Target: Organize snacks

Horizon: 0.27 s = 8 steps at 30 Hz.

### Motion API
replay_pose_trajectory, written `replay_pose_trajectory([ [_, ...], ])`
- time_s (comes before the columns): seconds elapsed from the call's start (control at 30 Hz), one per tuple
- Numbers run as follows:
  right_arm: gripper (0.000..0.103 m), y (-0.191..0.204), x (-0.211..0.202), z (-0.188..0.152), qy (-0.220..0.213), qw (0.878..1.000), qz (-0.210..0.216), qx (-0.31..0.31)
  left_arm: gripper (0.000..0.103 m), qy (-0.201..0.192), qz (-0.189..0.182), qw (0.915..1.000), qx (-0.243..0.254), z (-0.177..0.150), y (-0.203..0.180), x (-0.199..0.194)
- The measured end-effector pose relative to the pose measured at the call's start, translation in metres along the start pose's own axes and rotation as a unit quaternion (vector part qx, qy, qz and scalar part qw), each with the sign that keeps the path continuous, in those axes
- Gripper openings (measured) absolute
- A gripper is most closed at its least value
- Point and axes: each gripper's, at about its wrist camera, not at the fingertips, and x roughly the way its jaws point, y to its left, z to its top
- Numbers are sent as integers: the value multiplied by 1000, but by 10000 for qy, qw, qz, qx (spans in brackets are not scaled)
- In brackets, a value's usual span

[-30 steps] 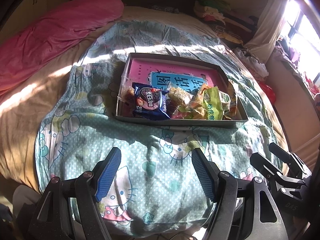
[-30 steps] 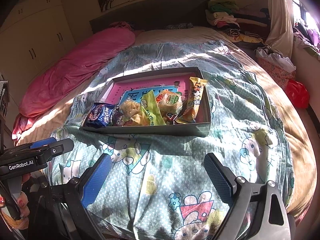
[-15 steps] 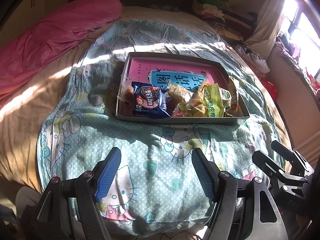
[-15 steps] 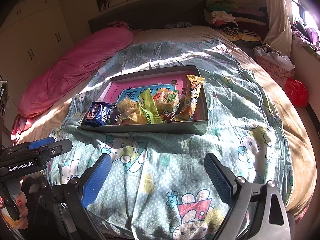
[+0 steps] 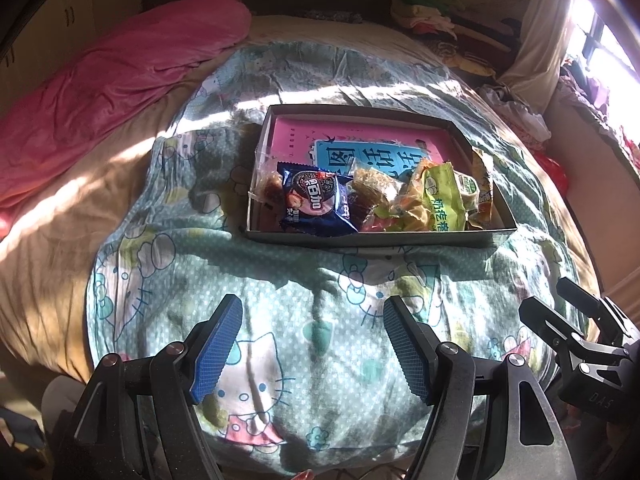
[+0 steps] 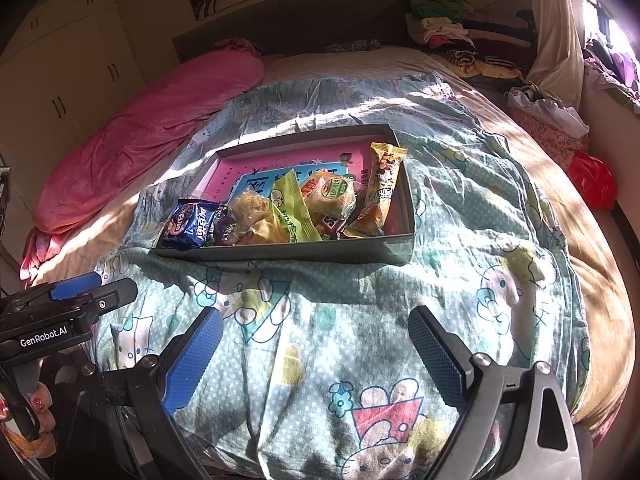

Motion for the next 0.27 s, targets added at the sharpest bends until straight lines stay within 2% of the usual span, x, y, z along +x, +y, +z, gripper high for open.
replay_pose_trajectory([
  [0.13,94,-10,3,3,-32,9999,-23,110,75,2,-133,9993,-357,6,14,5],
  [0.27,94,-35,8,13,-126,9988,-197,429,75,-292,-45,9971,-694,18,39,5],
])
